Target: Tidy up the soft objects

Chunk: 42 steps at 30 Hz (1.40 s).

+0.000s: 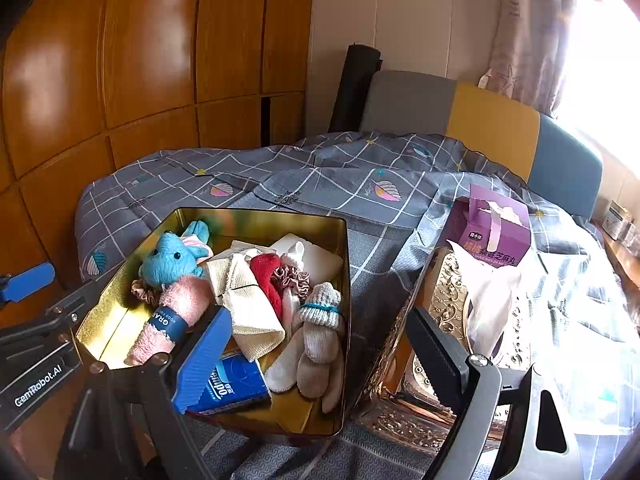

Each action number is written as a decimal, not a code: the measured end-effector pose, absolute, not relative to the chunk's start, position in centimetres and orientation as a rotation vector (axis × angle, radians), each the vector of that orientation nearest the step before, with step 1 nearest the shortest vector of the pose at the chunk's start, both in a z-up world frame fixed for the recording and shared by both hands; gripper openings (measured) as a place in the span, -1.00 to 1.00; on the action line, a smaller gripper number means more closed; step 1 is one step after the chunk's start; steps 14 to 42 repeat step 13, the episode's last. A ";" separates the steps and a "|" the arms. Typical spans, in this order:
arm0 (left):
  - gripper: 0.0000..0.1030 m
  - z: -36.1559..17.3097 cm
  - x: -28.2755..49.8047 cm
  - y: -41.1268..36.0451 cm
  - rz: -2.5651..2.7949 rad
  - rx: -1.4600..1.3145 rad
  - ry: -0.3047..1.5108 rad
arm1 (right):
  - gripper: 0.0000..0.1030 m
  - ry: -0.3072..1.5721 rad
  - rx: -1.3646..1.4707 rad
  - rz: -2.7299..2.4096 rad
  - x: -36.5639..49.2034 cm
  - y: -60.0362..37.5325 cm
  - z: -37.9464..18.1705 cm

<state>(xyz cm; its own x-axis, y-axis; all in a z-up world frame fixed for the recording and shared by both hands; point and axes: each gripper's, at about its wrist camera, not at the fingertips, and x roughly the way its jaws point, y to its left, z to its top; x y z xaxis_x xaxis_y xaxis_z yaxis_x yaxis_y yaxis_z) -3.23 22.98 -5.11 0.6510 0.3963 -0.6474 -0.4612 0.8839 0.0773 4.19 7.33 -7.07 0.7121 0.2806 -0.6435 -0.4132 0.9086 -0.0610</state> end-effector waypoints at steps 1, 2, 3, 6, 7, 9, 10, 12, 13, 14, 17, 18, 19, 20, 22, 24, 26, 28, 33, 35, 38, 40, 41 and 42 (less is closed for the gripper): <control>0.20 -5.1 -3.3 23.1 0.488 -0.103 0.710 | 0.74 0.677 -0.206 0.388 4.2 7.4 -7.1; 0.20 -5.2 -3.2 23.1 0.487 -0.112 0.711 | 0.74 0.676 -0.208 0.388 4.1 7.4 -7.1; 0.20 -5.3 -3.3 23.3 0.484 -0.127 0.713 | 0.74 0.674 -0.210 0.387 4.1 7.4 -7.1; 0.20 -5.4 -3.5 23.7 0.473 -0.157 0.697 | 0.74 0.671 -0.212 0.388 4.0 7.4 -7.1; 0.20 -5.3 -3.6 23.6 0.477 -0.145 0.682 | 0.74 0.669 -0.212 0.388 4.0 7.3 -7.1; 0.20 -4.9 -3.8 23.5 0.474 -0.133 0.655 | 0.74 0.665 -0.209 0.389 3.9 7.2 -6.9; 0.20 -4.8 -3.9 23.5 0.476 -0.129 0.645 | 0.74 0.661 -0.205 0.390 3.8 7.1 -6.8; 0.20 -4.5 -3.9 23.5 0.480 -0.124 0.638 | 0.74 0.646 -0.196 0.388 3.7 6.7 -6.2; 0.20 -4.4 -3.9 23.5 0.473 -0.127 0.638 | 0.74 0.635 -0.187 0.382 3.7 6.3 -5.8; 0.20 -4.4 -3.9 23.5 0.473 -0.127 0.638 | 0.74 0.635 -0.187 0.382 3.7 6.3 -5.8; 0.20 -4.4 -3.9 23.5 0.473 -0.127 0.638 | 0.74 0.635 -0.187 0.382 3.7 6.3 -5.8; 0.20 -4.4 -3.9 23.5 0.473 -0.127 0.638 | 0.74 0.635 -0.187 0.382 3.7 6.3 -5.8; 0.20 -4.4 -3.9 23.5 0.473 -0.127 0.638 | 0.74 0.635 -0.187 0.382 3.7 6.3 -5.8; 0.20 -4.4 -3.9 23.5 0.473 -0.127 0.638 | 0.74 0.635 -0.187 0.382 3.7 6.3 -5.8; 0.20 -4.4 -3.9 23.5 0.473 -0.127 0.638 | 0.74 0.635 -0.187 0.382 3.7 6.3 -5.8; 0.20 -4.4 -3.9 23.5 0.473 -0.127 0.638 | 0.74 0.635 -0.187 0.382 3.7 6.3 -5.8; 0.20 -4.4 -3.9 23.5 0.473 -0.127 0.638 | 0.74 0.635 -0.187 0.382 3.7 6.3 -5.8; 0.20 -4.4 -3.9 23.5 0.473 -0.127 0.638 | 0.74 0.635 -0.187 0.382 3.7 6.3 -5.8; 0.20 -4.4 -3.9 23.5 0.473 -0.127 0.638 | 0.74 0.635 -0.187 0.382 3.7 6.3 -5.8; 0.20 -4.4 -3.9 23.5 0.473 -0.127 0.638 | 0.74 0.635 -0.187 0.382 3.7 6.3 -5.8; 0.20 -4.4 -3.9 23.5 0.473 -0.127 0.638 | 0.74 0.635 -0.187 0.382 3.7 6.3 -5.8; 0.20 -4.4 -3.9 23.5 0.473 -0.127 0.638 | 0.74 0.635 -0.187 0.382 3.7 6.3 -5.8; 0.20 -4.4 -3.9 23.5 0.473 -0.127 0.638 | 0.74 0.635 -0.187 0.382 3.7 6.3 -5.8; 0.20 -4.4 -3.9 23.5 0.473 -0.127 0.638 | 0.74 0.635 -0.187 0.382 3.7 6.3 -5.8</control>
